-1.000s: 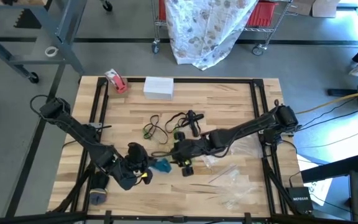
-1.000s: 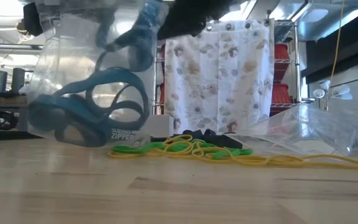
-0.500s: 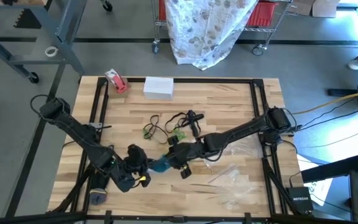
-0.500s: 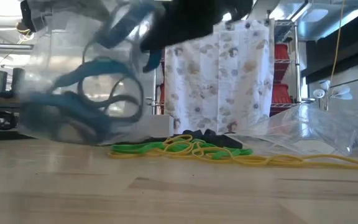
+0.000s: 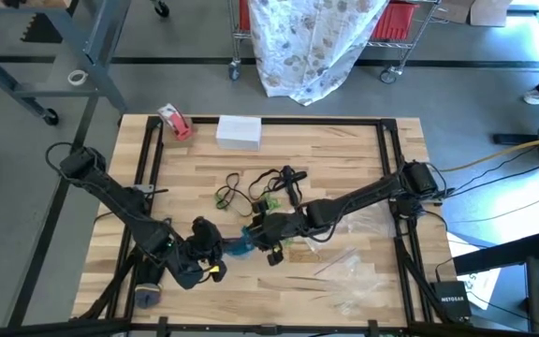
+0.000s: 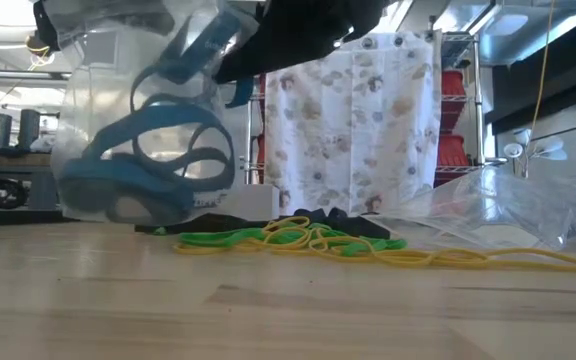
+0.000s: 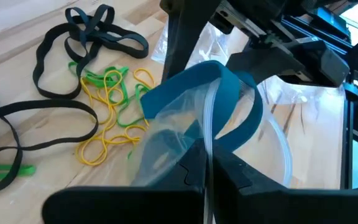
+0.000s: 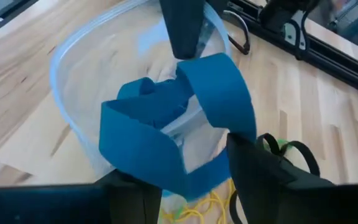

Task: Sort rubber bands
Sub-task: Put the blue rubber band into the transparent zip bag

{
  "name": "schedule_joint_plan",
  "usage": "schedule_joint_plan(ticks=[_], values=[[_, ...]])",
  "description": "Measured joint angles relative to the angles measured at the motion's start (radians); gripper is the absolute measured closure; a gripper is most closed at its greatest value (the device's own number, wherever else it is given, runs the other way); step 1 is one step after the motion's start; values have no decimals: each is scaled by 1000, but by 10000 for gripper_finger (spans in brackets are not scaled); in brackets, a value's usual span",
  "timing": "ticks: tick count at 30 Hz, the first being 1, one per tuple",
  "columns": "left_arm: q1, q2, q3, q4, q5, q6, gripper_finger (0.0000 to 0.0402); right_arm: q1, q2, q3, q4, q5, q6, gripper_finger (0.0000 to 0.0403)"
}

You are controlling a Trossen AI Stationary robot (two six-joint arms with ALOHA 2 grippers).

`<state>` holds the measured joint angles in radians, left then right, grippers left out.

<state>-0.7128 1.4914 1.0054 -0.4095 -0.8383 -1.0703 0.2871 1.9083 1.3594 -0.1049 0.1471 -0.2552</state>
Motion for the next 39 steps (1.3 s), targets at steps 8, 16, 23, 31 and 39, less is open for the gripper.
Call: schedule_joint_plan(ticks=[8,16,23,31,39], values=[[2,0,0,1,0,10,401,2,-2,0,23,-96,1,351],[-7,0,0,1,0,-5,401,13,-62,46,-171,30,58,398],[-7,0,0,4,0,-29,401,72,-75,175,-195,53,65,401],[-18,0,0,-1,0,-60,401,77,-69,193,-272,82,89,402],[-27,0,0,-2,29,-82,401,79,-69,195,-97,14,75,402]])
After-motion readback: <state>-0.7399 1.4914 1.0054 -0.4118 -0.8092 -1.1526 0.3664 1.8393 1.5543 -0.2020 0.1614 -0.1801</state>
